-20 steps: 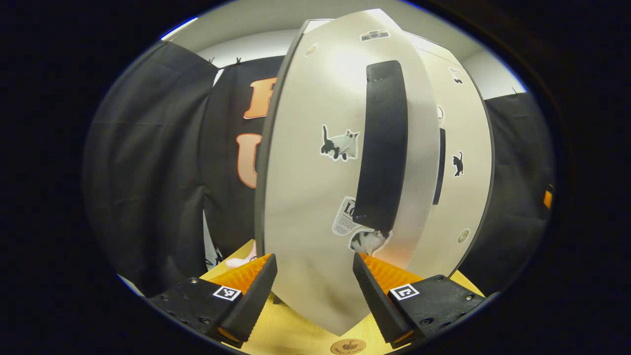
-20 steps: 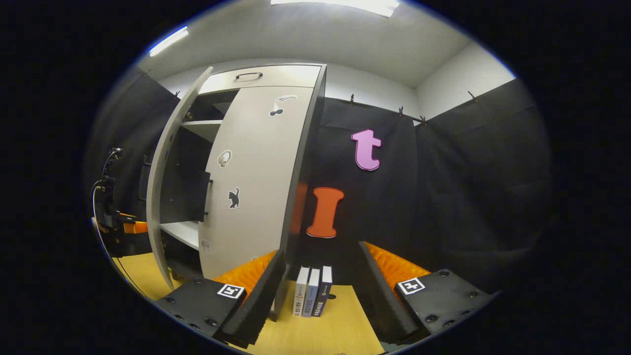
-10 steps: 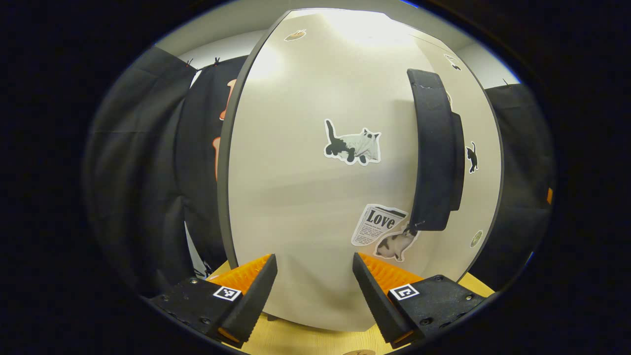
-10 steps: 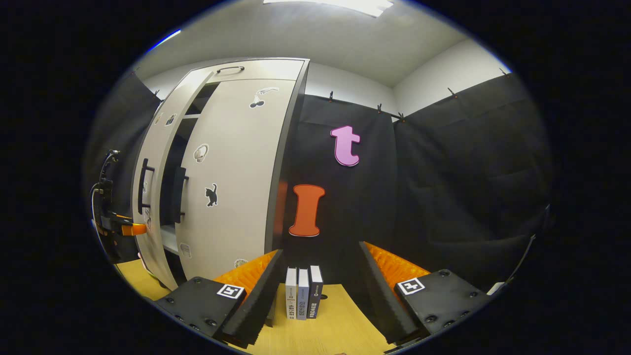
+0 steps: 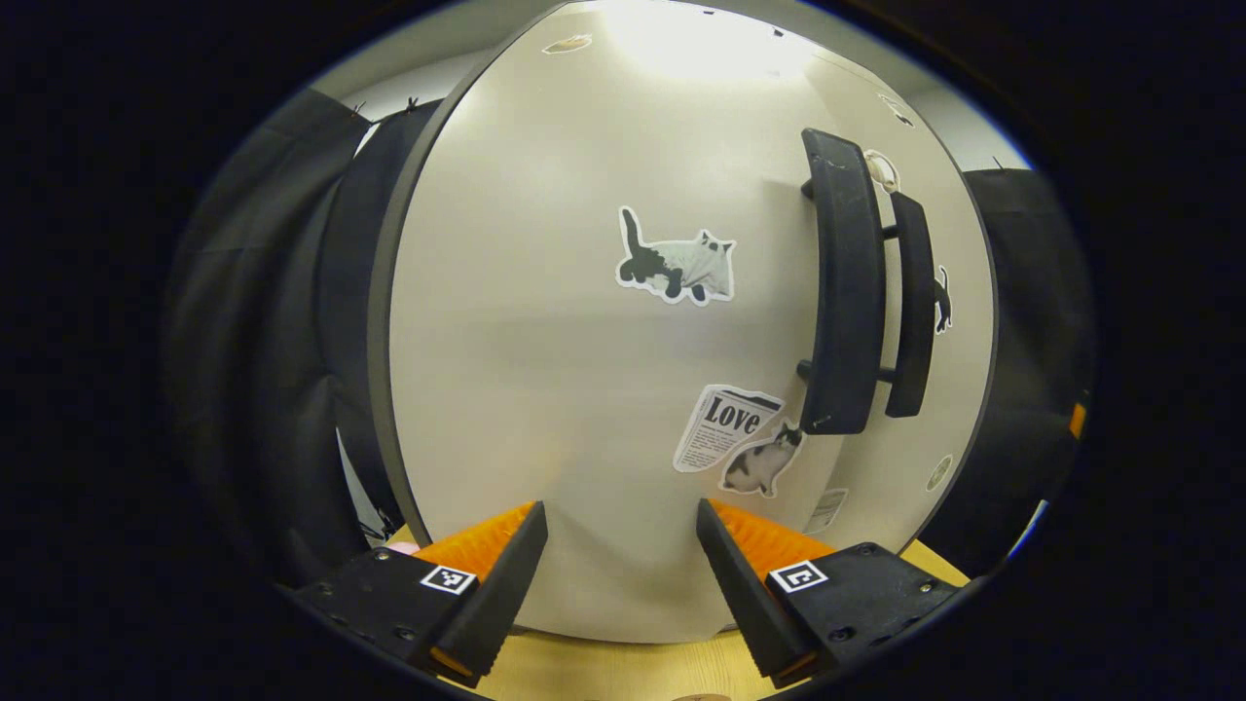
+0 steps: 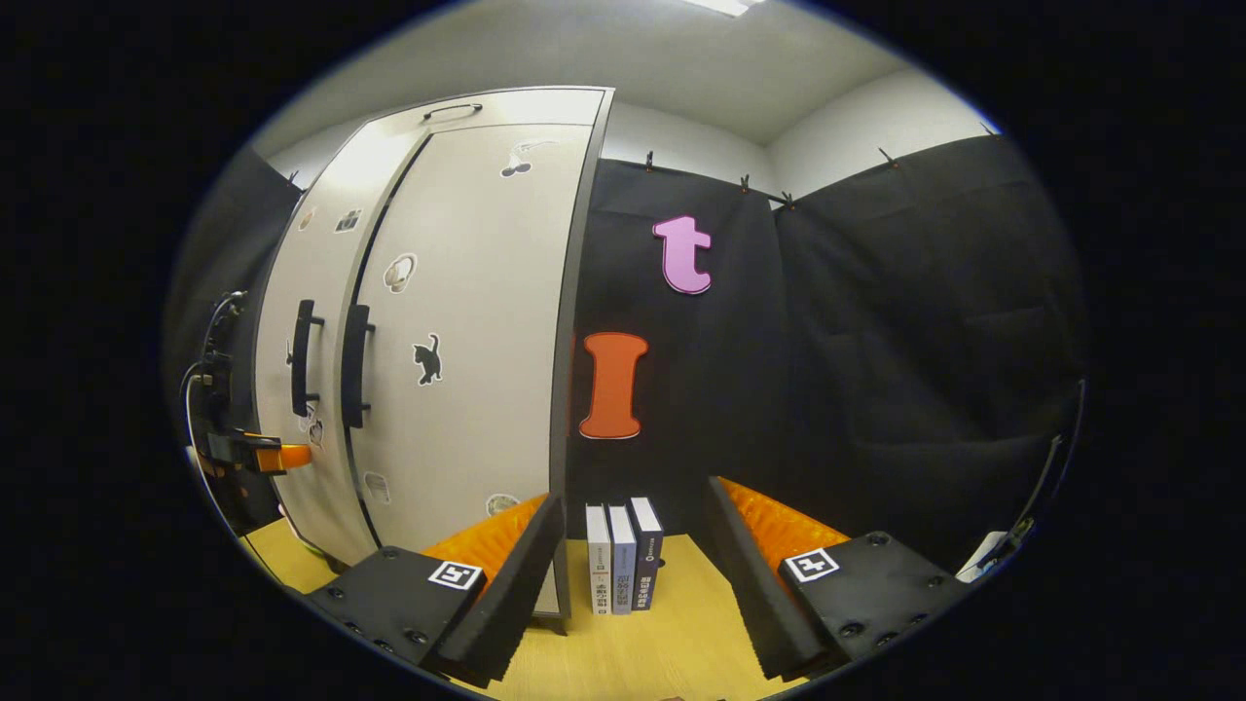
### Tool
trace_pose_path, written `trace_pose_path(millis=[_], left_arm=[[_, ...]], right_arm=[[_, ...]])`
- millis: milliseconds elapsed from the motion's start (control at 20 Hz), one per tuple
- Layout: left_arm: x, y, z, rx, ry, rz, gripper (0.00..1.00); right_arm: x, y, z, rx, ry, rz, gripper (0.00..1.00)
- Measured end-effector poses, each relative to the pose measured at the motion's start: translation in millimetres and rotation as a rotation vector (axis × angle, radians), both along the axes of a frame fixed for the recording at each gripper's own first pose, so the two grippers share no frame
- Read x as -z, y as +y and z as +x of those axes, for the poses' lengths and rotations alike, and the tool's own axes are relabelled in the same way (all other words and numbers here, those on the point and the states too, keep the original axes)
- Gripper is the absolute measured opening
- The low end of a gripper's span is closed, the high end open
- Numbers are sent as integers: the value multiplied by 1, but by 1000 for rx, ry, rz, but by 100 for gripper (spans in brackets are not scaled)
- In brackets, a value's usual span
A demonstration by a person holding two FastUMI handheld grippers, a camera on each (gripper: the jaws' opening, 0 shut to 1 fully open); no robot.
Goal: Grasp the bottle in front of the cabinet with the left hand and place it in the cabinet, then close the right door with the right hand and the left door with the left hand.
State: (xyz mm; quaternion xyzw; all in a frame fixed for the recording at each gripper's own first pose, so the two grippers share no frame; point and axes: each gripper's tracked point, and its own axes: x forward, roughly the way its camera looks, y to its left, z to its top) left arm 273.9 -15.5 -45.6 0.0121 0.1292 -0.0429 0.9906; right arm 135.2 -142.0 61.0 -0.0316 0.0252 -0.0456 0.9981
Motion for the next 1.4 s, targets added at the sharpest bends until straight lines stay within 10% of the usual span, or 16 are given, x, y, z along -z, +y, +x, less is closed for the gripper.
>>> trace_pose_path(millis=[350,850,1400], left_arm=[[-53,-7,-68,41,-22,17,95],[-103,34,-176,-140,-113,-1,95],[-91,-11,-178,-53,-102,-16,95]], right_arm=[[7,20,-6,-35,57,31,97],[14,68,-16,-141,78,19,97],[13,100,-19,-226,61,12,97]])
